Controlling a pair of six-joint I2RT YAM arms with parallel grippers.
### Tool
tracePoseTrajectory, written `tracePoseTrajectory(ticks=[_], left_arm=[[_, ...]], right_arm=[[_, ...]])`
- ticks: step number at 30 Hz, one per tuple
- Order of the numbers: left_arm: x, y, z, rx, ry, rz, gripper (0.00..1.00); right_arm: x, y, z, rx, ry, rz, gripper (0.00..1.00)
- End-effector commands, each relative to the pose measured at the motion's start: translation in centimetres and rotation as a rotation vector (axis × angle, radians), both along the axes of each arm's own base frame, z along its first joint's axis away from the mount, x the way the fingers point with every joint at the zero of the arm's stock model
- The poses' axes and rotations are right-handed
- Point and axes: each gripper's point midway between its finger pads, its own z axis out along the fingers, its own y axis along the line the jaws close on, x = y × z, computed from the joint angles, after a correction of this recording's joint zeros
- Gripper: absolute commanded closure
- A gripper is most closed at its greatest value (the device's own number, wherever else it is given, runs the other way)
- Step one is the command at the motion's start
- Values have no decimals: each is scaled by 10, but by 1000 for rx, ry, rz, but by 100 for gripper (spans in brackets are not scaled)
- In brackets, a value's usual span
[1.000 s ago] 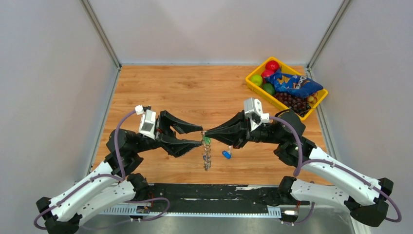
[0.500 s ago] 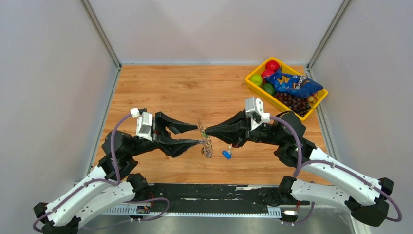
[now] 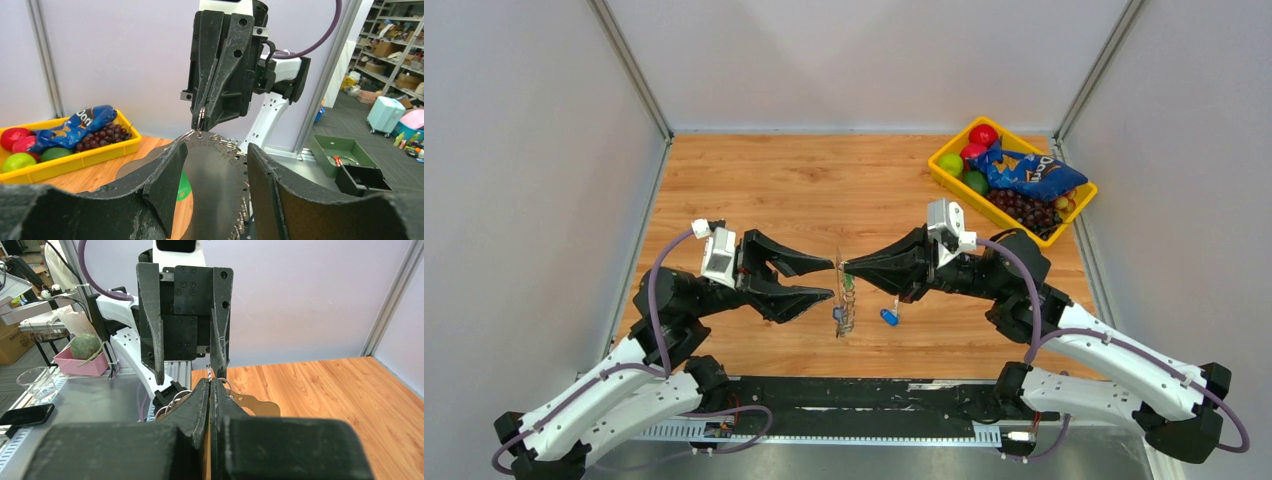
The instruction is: Put the keys on the keyring
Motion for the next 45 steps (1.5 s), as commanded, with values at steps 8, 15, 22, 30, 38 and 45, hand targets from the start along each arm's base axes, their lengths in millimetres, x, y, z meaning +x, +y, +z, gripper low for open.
tracePoseTrajectory(ticks=[8,15,22,30,38,45], left_arm=[[-6,-2,13,-44,-19,-42,42],[-4,-4,13,-43,-19,-41,43],[-1,-5,12,-41,-15,-31,44],[0,-4,12,-42,-13,-19,48],[0,-3,13,-45,-12,-17,58],[0,-2,14,-51,-13,-10,67]], right_arm=[[-7,-3,34,112,-45,11,100],[-8,0,35,112,-49,20,100],[-9,3,31,102,-51,31,100],[-9,6,26,89,-51,37,100],[-12,9,22,78,-56,54,100],[-14,11,16,60,-62,64,100]])
